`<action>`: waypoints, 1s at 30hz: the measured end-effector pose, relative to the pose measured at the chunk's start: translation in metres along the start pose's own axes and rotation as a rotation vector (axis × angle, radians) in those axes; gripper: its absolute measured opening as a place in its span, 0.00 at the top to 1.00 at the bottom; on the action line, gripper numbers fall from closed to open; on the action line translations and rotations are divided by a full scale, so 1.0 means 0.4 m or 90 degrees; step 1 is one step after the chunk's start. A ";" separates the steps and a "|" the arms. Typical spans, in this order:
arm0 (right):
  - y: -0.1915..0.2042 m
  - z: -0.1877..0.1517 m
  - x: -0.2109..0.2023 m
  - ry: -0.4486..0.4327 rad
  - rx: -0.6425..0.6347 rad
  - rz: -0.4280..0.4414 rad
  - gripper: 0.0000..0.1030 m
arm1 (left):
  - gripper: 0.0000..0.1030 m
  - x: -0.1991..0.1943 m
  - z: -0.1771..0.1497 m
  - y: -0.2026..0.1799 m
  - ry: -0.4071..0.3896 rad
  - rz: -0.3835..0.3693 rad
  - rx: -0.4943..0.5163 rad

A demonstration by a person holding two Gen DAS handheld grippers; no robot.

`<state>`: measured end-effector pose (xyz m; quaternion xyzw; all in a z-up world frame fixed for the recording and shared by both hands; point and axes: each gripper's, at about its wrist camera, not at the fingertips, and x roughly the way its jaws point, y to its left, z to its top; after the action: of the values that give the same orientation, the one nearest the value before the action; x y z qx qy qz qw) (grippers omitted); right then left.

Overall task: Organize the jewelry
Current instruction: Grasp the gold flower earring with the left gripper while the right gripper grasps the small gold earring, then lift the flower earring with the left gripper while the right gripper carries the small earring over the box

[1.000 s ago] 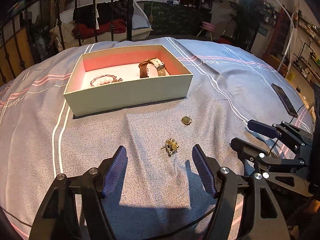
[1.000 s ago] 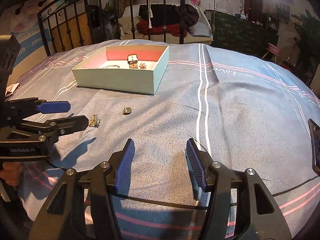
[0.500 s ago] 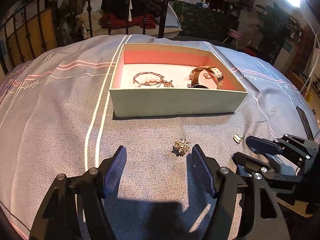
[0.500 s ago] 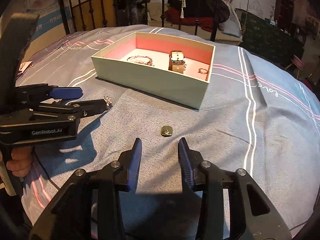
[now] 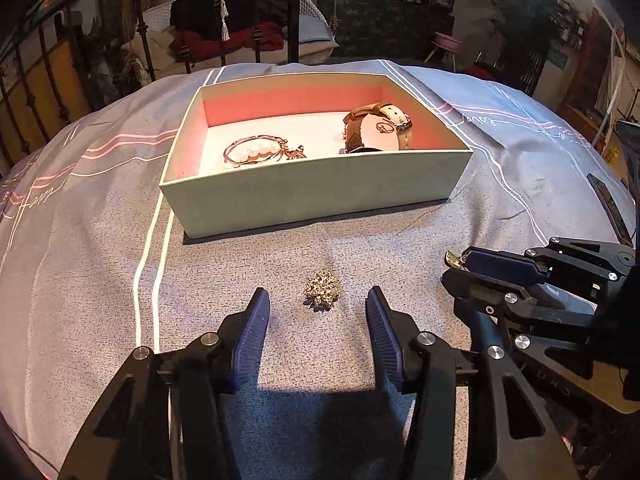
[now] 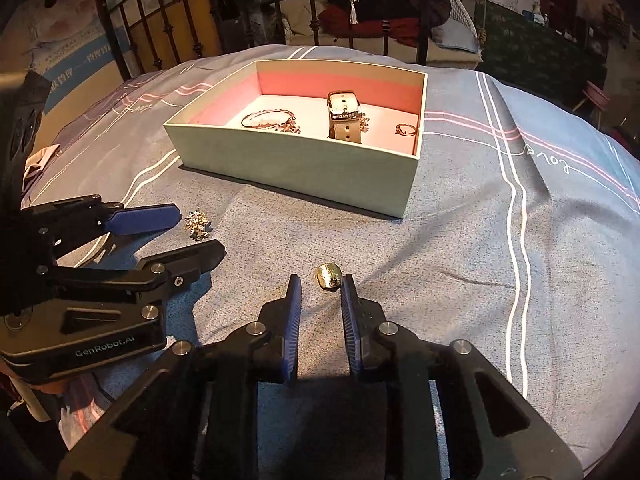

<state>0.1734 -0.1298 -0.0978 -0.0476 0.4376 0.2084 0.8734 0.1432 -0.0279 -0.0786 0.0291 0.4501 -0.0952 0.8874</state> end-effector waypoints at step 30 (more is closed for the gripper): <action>0.008 0.023 0.014 0.014 -0.016 -0.016 0.87 | 0.96 -0.021 -0.015 0.018 -0.021 -0.036 -0.028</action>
<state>0.1819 -0.1227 -0.0965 -0.0665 0.4437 0.2026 0.8704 0.1350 -0.0189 -0.0756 -0.0047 0.4382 -0.1107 0.8920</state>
